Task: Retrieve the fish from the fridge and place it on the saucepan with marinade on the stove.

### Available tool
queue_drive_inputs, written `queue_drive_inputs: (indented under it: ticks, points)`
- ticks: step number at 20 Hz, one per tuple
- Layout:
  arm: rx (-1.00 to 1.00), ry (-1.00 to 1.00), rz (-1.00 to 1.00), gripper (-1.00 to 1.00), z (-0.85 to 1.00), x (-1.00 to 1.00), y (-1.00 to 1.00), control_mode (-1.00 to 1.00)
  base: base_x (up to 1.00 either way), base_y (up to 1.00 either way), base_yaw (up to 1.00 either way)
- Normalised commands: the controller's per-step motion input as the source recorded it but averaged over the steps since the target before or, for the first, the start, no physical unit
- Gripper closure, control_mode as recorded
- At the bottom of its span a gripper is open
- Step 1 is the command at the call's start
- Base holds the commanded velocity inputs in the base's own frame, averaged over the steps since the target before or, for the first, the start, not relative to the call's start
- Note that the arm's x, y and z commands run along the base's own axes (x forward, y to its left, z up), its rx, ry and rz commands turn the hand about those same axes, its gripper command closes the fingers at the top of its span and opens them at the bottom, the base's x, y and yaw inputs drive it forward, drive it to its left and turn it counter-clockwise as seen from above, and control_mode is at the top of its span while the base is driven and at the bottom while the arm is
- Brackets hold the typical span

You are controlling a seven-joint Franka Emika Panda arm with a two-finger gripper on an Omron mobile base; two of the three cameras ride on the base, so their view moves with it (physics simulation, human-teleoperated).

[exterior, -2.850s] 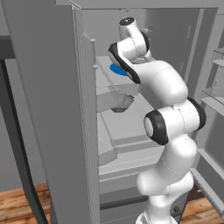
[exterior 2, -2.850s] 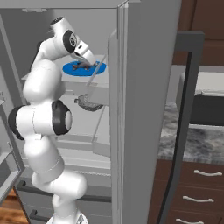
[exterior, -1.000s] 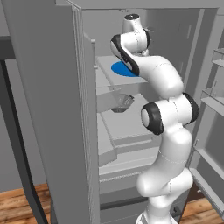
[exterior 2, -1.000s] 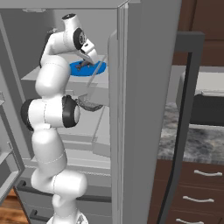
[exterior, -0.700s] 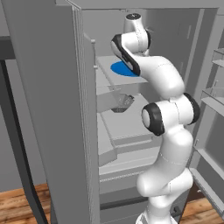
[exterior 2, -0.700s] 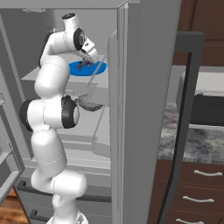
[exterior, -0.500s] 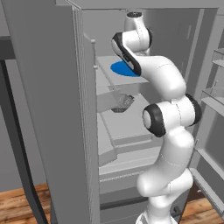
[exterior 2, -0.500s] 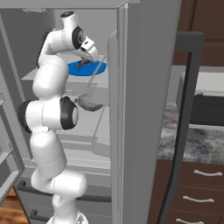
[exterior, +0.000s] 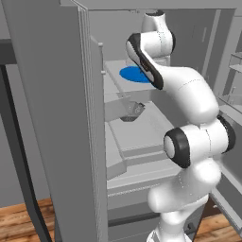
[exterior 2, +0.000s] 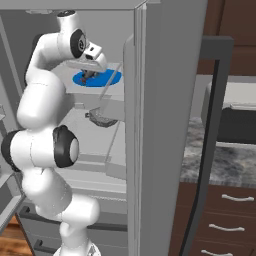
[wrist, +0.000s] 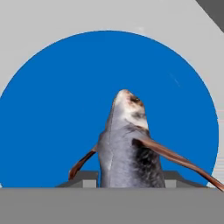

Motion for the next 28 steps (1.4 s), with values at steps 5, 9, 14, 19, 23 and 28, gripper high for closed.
queue_drive_inputs:
  ticks: [5, 9, 14, 19, 23, 28]
  points:
    - [-0.03, -0.02, 0.14, 1.0, 0.0, -0.77, 0.0, -1.0, 0.0, 0.0, 0.0]
    - [-0.03, -0.01, 0.12, 1.0, 0.0, -0.77, 0.0, -1.0, 0.0, 0.0, 0.0]
    - [-0.02, -0.03, 0.05, 1.0, 0.0, -0.98, 0.0, -1.0, 0.0, 0.0, 0.0]
    - [0.0, 0.0, -0.01, 1.0, -0.01, -1.0, 0.0, -1.0, 0.0, 0.0, 0.0]
    - [0.0, 0.0, -0.01, 1.0, -0.45, -0.78, 0.0, -1.0, 0.0, 0.0, 0.0]
    - [0.0, 0.0, 0.0, 1.0, -0.75, -0.36, -0.07, -1.0, 0.0, 0.0, 0.0]
